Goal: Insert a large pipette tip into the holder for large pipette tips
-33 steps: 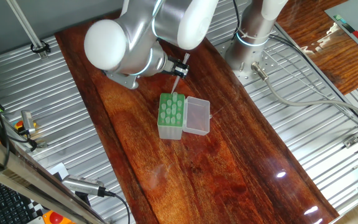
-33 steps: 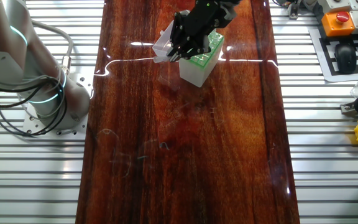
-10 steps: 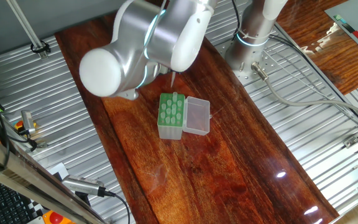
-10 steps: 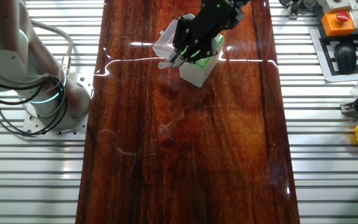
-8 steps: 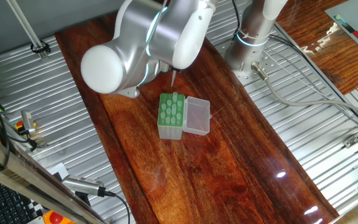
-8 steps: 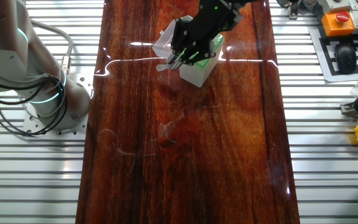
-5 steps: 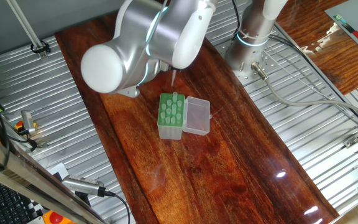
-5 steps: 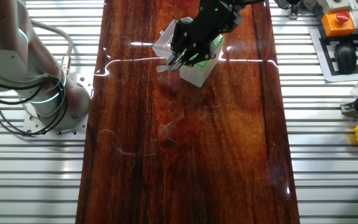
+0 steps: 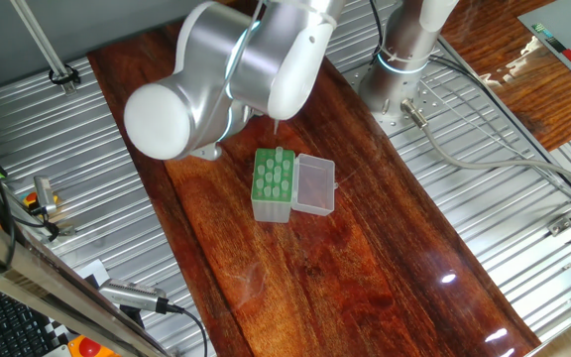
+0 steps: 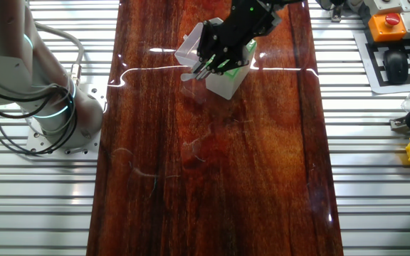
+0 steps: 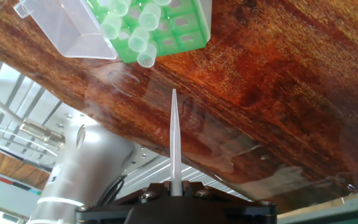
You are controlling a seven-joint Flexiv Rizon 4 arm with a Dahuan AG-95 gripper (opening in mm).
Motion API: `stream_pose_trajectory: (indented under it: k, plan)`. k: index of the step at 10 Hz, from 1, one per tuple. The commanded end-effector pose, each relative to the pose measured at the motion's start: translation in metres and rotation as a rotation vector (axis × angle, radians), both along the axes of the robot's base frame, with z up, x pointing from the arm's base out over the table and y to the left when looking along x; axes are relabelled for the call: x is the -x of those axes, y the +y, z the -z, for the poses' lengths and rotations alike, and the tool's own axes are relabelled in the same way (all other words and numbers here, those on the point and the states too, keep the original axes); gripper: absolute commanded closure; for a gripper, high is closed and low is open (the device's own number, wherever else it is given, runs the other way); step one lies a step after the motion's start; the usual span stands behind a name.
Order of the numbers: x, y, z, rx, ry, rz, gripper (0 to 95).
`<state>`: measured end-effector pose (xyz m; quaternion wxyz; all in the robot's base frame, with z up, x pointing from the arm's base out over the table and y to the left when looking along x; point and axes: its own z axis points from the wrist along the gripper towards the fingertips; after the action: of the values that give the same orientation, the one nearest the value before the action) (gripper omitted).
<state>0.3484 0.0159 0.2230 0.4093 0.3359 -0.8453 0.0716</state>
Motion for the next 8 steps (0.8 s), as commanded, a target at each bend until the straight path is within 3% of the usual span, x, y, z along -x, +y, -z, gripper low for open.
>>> stream_pose_trajectory:
  k: [1,8]
  plan:
    - [-0.001,0.002,-0.003,0.001,0.008,0.004,95.0]
    - [-0.001,0.011,-0.020,0.011,0.046,0.013,95.0]
